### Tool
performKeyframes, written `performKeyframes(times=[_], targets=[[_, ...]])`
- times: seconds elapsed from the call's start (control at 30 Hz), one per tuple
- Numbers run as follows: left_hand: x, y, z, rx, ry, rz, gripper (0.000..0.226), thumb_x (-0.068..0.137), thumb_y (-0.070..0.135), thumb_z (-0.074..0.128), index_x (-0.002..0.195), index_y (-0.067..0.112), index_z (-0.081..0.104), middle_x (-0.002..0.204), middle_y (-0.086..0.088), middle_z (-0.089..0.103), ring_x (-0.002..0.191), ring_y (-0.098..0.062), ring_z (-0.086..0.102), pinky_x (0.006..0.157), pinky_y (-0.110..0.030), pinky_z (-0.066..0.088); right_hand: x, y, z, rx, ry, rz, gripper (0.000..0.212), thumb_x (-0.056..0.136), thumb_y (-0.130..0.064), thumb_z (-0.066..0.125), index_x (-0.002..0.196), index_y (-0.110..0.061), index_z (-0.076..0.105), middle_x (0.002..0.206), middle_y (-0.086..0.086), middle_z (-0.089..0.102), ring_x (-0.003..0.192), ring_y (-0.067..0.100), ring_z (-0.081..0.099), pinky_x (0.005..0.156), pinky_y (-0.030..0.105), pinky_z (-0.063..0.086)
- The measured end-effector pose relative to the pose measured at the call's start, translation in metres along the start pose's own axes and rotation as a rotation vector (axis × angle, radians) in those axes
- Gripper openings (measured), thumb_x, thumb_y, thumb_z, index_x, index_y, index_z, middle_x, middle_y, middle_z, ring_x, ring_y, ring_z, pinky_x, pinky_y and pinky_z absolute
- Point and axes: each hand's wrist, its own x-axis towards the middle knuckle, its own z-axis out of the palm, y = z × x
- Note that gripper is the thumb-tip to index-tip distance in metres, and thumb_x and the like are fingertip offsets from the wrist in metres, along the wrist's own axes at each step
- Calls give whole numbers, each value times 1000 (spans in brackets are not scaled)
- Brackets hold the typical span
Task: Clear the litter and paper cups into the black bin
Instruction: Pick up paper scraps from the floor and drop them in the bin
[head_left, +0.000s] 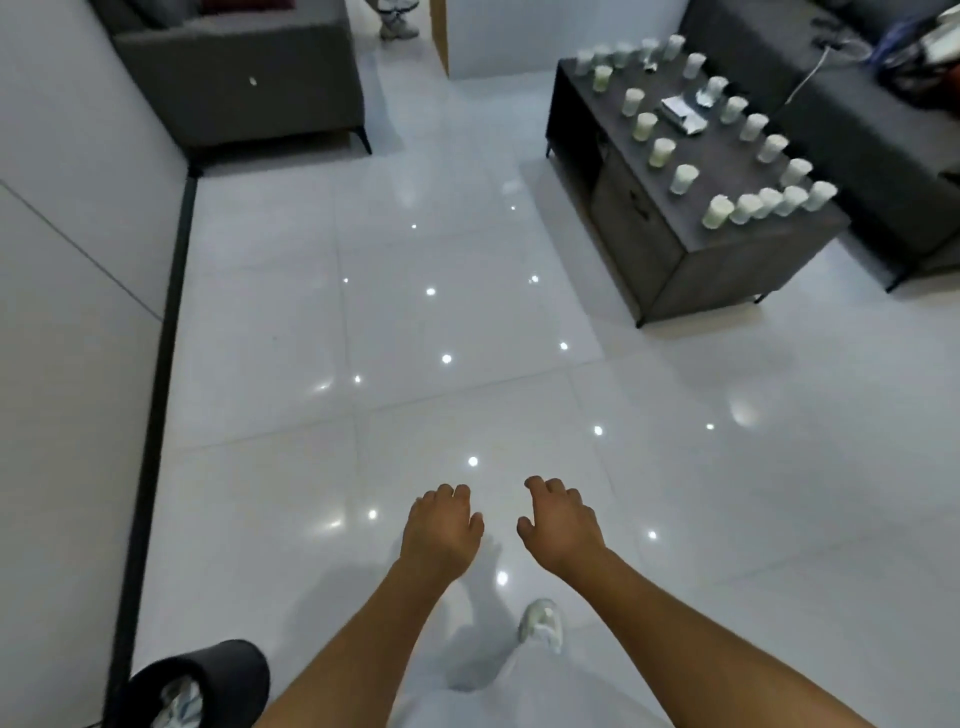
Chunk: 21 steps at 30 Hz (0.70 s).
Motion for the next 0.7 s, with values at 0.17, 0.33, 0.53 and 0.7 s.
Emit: performKeyframes(times=[0.17, 0.33, 0.53, 0.7], targets=[[52, 114, 2, 53, -36, 102, 44, 99, 37, 34, 136, 14, 41, 130, -5, 51, 117, -20, 48, 99, -29, 35, 2, 112, -44, 64, 10, 142, 48, 97, -31, 43, 142, -18, 31, 137, 7, 43, 121, 27, 45, 96, 37, 41], [95, 190, -2, 159, -50, 223, 45, 99, 38, 33, 136, 16, 41, 127, -3, 52, 115, -21, 49, 98, -26, 35, 13, 189, -82, 164, 46, 265, 48, 96, -29, 43, 141, -18, 32, 136, 7, 43, 120, 27, 44, 97, 38, 41], [170, 271, -17, 203, -114, 326, 41, 98, 39, 38, 130, 14, 46, 123, -5, 55, 112, -23, 53, 95, -31, 40, 44, 261, -122, 266, 96, 316, 50, 96, -33, 47, 141, -18, 32, 132, 7, 45, 118, 27, 46, 95, 38, 44], [254, 346, -32, 234, -130, 431, 40, 98, 38, 38, 128, 13, 47, 121, -7, 57, 109, -24, 55, 92, -32, 43, 97, 320, -169, 325, 125, 375, 51, 97, -34, 47, 142, -17, 31, 134, 9, 44, 121, 27, 46, 96, 37, 44]])
